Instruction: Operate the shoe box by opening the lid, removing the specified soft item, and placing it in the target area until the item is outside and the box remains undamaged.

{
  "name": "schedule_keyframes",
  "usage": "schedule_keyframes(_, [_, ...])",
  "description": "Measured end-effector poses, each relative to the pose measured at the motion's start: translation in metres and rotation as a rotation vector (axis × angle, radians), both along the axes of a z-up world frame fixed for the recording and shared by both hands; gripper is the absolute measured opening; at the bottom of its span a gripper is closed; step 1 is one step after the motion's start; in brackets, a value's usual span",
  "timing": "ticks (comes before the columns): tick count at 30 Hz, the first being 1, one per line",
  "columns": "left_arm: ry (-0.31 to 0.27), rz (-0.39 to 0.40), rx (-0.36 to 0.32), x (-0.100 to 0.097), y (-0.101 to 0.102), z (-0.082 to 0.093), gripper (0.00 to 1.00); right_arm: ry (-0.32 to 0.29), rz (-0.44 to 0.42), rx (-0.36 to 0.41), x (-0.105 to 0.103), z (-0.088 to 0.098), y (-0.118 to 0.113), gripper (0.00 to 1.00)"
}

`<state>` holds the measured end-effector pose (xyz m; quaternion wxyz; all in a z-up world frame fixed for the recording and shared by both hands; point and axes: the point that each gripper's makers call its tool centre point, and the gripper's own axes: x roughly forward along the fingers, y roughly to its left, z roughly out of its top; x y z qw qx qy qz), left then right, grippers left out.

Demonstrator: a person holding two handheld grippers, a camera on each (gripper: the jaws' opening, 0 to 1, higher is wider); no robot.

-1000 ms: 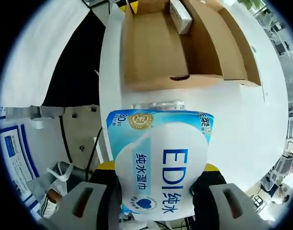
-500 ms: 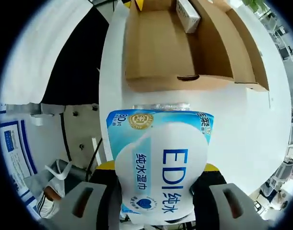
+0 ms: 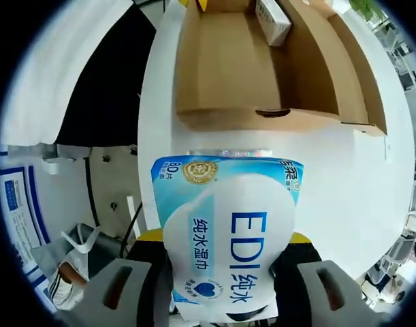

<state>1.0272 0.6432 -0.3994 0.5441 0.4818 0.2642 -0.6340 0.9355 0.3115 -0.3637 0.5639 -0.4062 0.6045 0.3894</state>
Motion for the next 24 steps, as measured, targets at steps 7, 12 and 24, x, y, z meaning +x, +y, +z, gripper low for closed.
schedule_keyframes(7, [-0.001, 0.008, -0.002, 0.0006, 0.0, 0.0, 0.05, 0.002, 0.021, -0.003, 0.0019, -0.0022, -0.0019, 0.58])
schedule_keyframes(12, [-0.005, 0.011, -0.005, 0.0009, 0.0001, -0.0003, 0.06, 0.006, -0.011, 0.012, 0.0036, -0.0046, -0.0014, 0.58])
schedule_keyframes(24, [-0.005, 0.013, -0.007, 0.0009, -0.0002, 0.0002, 0.06, 0.028, -0.012, 0.042, 0.0019, -0.0049, -0.0002, 0.63])
